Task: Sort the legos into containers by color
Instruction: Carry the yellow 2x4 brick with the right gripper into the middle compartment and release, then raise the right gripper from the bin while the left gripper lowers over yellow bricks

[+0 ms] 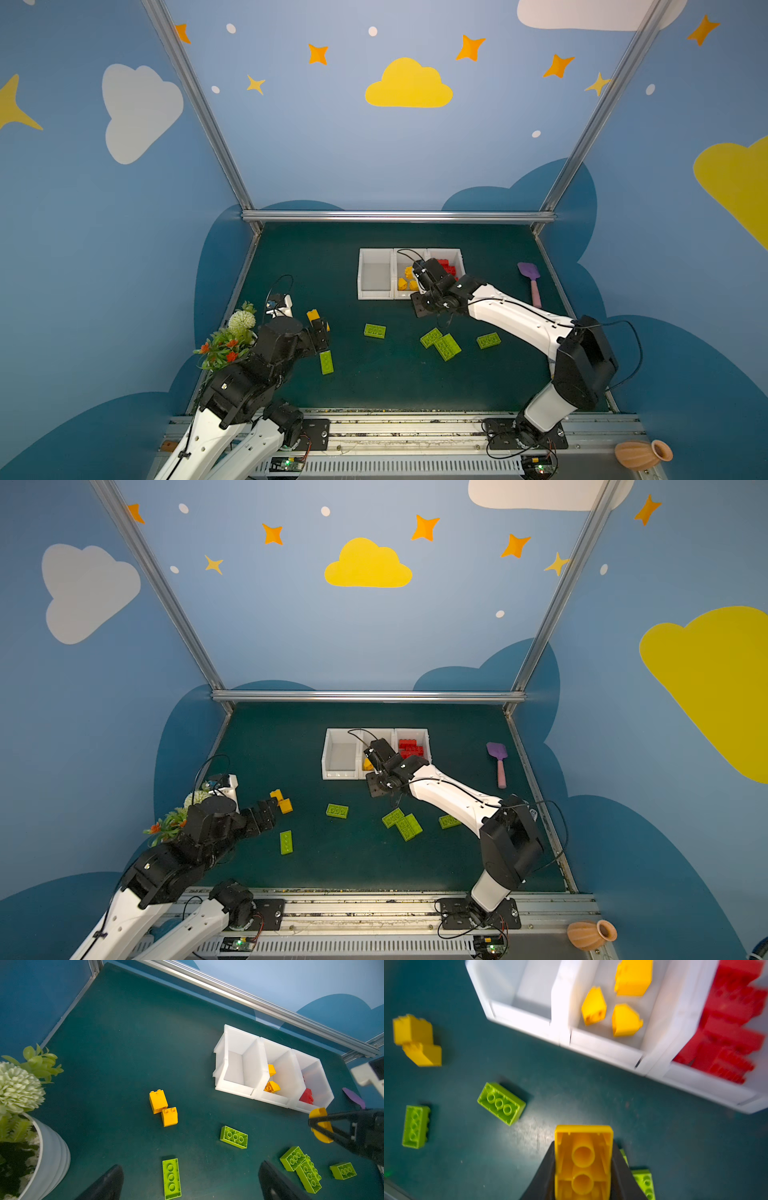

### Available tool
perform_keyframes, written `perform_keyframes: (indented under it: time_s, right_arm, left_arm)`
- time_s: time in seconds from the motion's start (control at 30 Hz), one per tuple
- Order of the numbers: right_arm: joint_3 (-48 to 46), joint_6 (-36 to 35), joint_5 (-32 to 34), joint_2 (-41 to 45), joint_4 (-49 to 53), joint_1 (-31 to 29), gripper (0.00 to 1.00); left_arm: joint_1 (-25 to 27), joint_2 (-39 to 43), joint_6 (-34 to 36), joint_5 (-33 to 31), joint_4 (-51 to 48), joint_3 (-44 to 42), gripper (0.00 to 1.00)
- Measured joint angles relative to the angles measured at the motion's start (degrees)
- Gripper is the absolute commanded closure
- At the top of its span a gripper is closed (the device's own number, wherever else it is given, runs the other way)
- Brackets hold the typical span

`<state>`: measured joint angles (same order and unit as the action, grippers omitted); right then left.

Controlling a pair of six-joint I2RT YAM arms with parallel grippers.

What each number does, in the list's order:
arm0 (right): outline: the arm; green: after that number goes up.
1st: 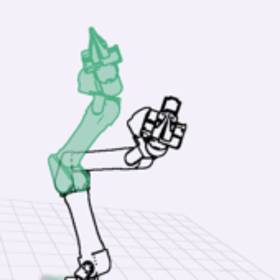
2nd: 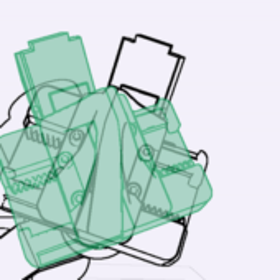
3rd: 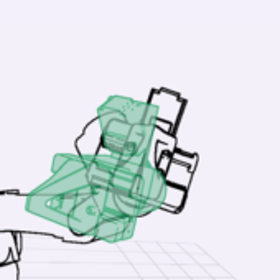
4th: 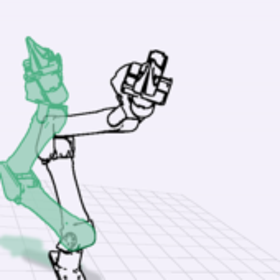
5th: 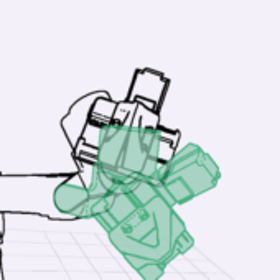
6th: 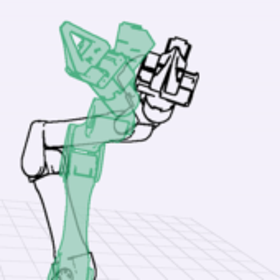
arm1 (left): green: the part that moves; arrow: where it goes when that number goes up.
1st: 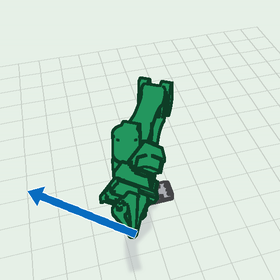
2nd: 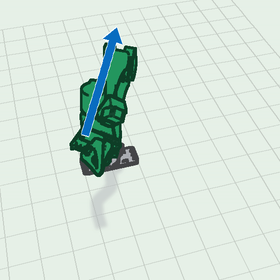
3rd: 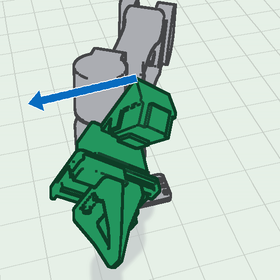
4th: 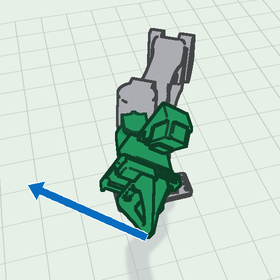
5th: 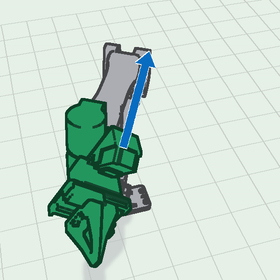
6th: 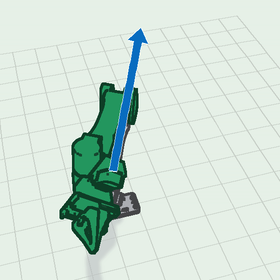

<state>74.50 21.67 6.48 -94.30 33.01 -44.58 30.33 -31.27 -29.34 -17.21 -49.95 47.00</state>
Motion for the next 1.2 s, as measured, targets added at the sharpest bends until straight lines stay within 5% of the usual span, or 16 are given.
perform_keyframes:
  time_s: [0.6, 0.87, 1.2]
  right_arm:
    - [22.97, -3.96, -6.14, -20.13, 3.28, 8.57, 0.75]
    - [31.39, -4.33, -8.66, -26.49, 5.07, 11.26, 0.47]
    - [37.9, -5.2, -12.07, -30.25, 6.97, 12.57, 0.39]
  left_arm:
    - [-1.07, -2.67, 0.17, 1.49, 0.02, -0.02, 0.0]
    - [-1.05, -5.75, 0.28, 3.02, 0.15, -0.13, 0.0]
    - [1.09, -9.64, 0.46, 4.44, 0.15, -0.13, 0.0]
